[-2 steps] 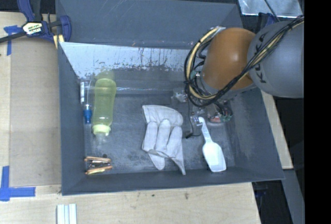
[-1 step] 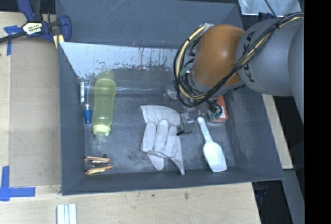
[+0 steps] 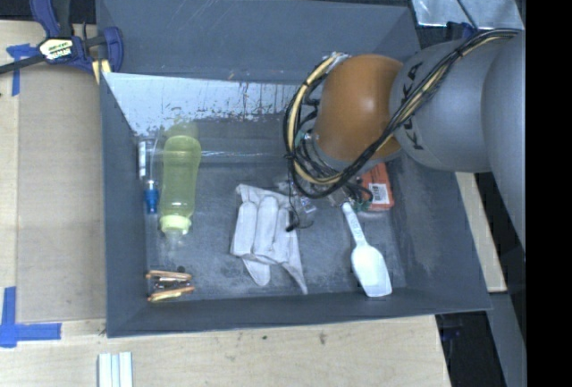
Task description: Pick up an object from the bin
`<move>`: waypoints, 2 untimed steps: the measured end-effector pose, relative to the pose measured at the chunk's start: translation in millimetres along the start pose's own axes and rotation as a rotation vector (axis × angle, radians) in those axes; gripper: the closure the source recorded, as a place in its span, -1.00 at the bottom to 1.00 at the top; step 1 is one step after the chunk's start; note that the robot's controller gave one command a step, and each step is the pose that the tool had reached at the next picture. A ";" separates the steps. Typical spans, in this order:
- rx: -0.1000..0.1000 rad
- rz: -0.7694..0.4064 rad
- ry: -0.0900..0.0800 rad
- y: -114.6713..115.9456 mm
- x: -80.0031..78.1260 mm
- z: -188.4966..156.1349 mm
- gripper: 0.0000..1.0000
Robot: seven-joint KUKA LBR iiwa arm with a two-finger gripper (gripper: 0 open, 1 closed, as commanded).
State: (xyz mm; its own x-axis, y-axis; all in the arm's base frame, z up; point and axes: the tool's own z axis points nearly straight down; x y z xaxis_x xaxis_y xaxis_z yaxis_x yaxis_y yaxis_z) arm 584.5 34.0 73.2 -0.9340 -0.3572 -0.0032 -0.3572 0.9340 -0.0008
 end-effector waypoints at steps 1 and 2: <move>0.000 0.000 0.000 0.0 0.0 0.0 1.00; 0.004 -0.004 -0.009 -31.1 -12.7 -184.0 1.00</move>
Offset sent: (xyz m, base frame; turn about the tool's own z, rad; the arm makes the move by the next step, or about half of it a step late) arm 0.0197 -0.0235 0.1788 -0.0075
